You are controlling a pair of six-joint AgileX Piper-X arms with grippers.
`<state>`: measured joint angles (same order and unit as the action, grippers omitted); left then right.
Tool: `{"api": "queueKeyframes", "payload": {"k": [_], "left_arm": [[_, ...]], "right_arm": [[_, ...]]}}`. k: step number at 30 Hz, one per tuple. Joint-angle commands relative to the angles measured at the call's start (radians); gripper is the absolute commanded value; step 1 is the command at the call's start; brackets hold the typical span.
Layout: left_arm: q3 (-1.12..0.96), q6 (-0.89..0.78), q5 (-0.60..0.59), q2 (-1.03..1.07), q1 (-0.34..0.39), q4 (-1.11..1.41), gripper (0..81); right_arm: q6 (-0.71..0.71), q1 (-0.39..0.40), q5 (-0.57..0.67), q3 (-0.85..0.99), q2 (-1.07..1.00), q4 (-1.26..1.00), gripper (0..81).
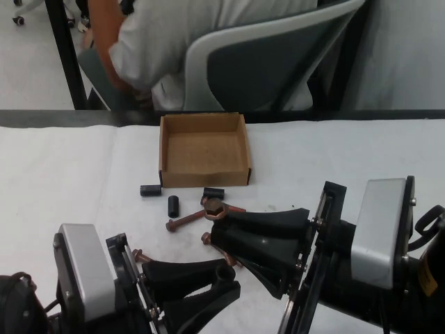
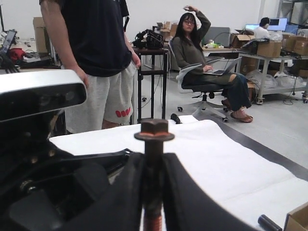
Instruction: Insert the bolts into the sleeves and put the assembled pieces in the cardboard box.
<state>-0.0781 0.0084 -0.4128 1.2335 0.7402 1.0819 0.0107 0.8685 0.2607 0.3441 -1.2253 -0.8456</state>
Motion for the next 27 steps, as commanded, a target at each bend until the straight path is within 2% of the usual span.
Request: {"api": "queueKeyframes", "payload": {"k": [1,27], "left_arm": [[-0.007,0.027,-0.016,-0.010,0.004,0.016,0.8],[-0.009,0.029,0.055,-0.010,0.004,0.030,0.8]], "right_arm": [[-0.011,-0.002,0.014,0.006,0.021,-0.035,0.2],[-0.056,0.028,0.038,0.006,0.021,-0.035,0.2]]}}
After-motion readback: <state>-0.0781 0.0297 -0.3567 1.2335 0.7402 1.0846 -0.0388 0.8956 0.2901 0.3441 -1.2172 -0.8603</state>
